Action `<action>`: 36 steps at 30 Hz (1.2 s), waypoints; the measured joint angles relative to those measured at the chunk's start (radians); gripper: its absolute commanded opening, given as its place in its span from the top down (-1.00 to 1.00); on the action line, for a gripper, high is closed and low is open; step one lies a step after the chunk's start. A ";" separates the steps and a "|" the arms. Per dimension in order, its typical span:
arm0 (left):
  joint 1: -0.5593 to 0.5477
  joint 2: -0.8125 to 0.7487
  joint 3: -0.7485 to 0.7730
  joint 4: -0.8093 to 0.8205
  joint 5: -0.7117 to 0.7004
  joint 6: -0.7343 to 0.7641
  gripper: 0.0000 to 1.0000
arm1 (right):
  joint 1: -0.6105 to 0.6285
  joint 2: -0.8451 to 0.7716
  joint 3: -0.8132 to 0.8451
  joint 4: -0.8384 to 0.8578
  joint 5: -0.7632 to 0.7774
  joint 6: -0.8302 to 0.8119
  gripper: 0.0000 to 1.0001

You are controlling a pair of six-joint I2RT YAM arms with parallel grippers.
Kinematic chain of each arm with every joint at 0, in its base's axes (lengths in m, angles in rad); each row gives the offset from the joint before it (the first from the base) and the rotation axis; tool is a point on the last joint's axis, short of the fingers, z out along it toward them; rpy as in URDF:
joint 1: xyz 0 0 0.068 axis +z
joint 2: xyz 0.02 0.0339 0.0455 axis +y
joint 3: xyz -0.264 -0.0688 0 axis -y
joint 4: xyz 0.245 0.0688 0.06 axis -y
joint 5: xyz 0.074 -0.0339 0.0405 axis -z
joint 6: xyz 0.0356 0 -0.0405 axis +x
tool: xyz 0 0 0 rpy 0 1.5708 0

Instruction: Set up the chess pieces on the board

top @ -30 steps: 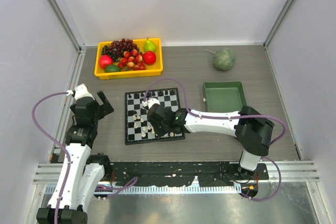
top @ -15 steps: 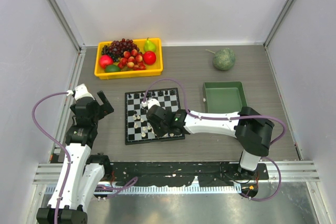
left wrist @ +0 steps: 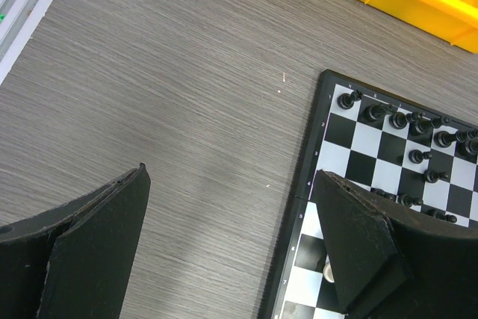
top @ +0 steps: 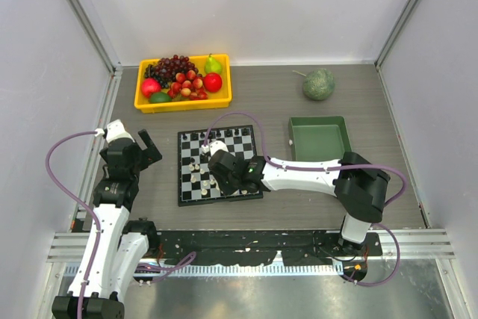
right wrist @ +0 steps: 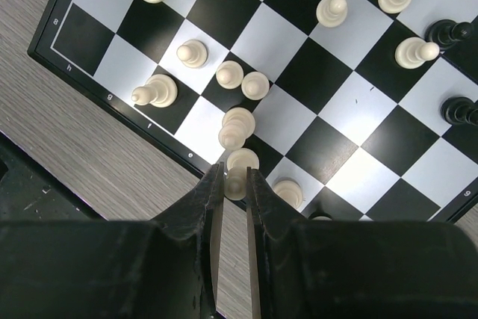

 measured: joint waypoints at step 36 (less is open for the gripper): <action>0.000 0.000 -0.003 0.000 0.002 0.000 -0.98 | 0.005 0.004 0.037 -0.007 0.011 -0.008 0.03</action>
